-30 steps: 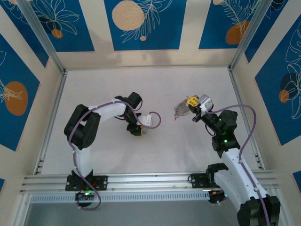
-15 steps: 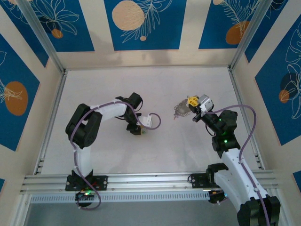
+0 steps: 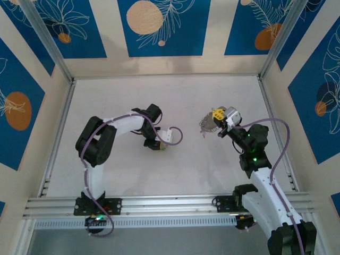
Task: Put the keys on the keyring
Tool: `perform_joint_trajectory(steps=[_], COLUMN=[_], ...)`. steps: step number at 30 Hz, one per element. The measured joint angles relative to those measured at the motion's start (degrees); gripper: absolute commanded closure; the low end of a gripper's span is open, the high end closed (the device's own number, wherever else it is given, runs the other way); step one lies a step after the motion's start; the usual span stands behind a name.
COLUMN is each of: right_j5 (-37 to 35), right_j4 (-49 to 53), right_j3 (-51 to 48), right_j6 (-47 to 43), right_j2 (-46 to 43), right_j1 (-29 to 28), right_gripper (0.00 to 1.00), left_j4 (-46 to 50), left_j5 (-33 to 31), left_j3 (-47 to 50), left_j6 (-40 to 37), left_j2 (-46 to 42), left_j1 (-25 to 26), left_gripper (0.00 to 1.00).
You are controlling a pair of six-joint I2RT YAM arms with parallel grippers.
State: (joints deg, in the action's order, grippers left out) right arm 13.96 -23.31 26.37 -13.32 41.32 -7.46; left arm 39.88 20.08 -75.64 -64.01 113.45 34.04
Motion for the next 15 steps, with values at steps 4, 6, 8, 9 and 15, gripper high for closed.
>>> perform_joint_trajectory(steps=[4,6,8,9,15], right_j5=[0.00,0.00,0.00,0.00,0.00], right_j4=[-0.02,-0.02,-0.02,-0.02,-0.04], right_j3=[0.00,0.00,0.00,0.00,0.00], right_j6=[0.00,0.00,0.00,0.00,0.00], right_j2=[0.00,-0.04,-0.04,-0.04,-0.04], right_j1=[0.09,0.09,0.09,0.09,0.09], right_gripper=[1.00,1.00,1.00,1.00,1.00], left_j4=[0.00,0.02,0.00,-0.04,0.85], left_j5=[0.02,0.02,0.02,0.04,0.24], left_j3=[0.00,0.00,0.17,0.39,1.25], left_j6=[0.31,0.63,0.98,1.09,2.69], left_j2=[0.00,0.00,-0.02,-0.13,-0.87], left_j1=[0.00,0.07,0.15,0.22,1.16], left_gripper=[0.76,0.75,0.72,0.70,0.67])
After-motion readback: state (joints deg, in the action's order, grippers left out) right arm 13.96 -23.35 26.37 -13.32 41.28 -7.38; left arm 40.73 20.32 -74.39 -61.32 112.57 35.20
